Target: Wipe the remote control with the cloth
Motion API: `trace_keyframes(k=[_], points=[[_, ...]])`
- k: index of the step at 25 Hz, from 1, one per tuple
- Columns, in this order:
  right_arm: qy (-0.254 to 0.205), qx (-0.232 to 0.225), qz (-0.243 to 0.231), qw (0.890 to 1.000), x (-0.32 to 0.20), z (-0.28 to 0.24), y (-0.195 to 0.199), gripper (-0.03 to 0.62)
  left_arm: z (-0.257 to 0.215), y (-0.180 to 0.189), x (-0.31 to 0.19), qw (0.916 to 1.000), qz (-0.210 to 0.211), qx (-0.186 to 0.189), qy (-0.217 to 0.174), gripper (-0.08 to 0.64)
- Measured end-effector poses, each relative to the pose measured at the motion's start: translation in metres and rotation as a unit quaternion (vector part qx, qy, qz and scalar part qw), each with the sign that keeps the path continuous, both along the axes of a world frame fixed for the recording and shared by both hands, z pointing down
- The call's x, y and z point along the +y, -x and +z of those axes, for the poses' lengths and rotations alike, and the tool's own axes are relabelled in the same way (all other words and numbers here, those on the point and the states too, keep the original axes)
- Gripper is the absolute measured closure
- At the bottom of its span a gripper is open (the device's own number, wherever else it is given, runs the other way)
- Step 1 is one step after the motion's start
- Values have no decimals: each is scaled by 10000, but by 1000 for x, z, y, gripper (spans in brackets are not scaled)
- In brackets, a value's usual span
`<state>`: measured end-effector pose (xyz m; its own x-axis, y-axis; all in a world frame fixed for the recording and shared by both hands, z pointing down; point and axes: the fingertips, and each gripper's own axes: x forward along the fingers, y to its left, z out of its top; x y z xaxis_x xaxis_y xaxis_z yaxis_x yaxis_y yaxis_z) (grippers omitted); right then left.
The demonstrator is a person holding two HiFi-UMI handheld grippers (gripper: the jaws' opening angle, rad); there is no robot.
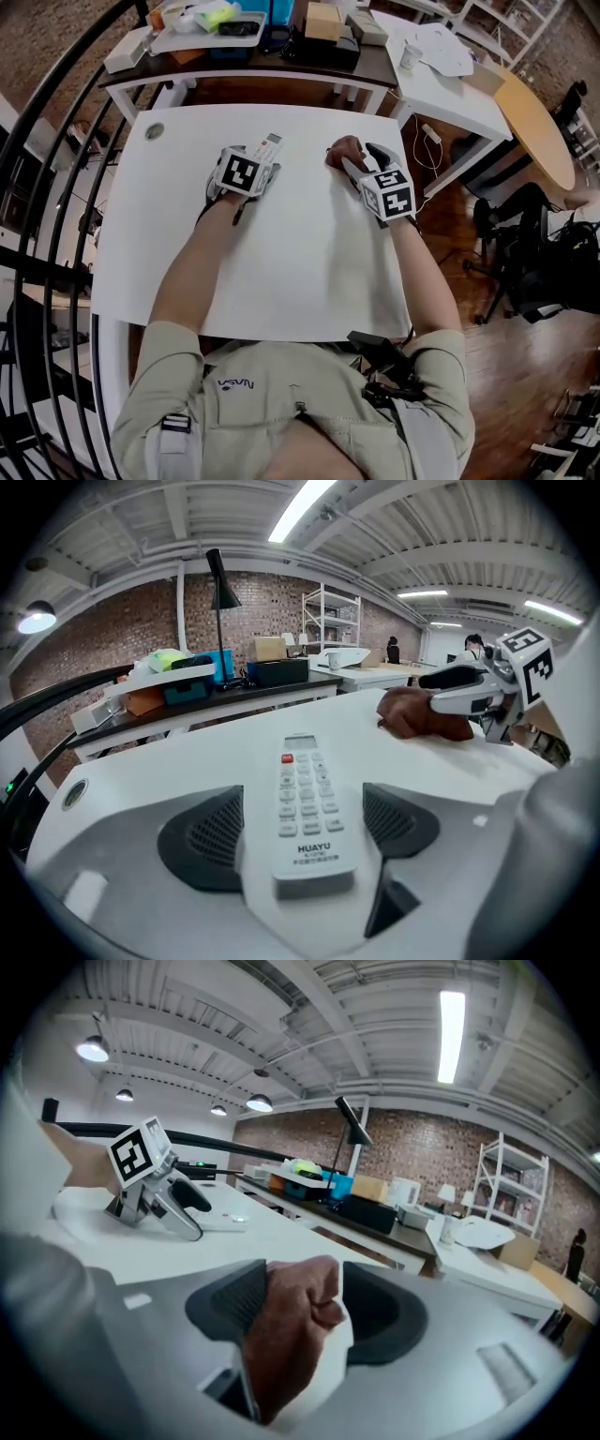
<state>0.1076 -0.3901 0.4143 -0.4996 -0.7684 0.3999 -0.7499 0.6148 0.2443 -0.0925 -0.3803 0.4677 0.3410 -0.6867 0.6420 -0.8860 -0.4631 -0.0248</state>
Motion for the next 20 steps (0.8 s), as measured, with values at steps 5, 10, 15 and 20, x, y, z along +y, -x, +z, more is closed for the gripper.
trace_keyframes(k=[5, 10, 15, 20], points=[[438, 61, -159, 9989, 1, 23, 1, 333, 4, -3, -3, 9991, 84, 121, 409, 174], [735, -112, -158, 9971, -1, 29, 0, 327, 3, 2, -8, 9983, -27, 217, 539, 221], [857, -144, -155, 9961, 1, 33, 2, 327, 3, -1, -6, 9986, -58, 161, 493, 318], [924, -83, -157, 9956, 3, 35, 3, 328, -1, -2, -5, 9997, -129, -18, 197, 318]])
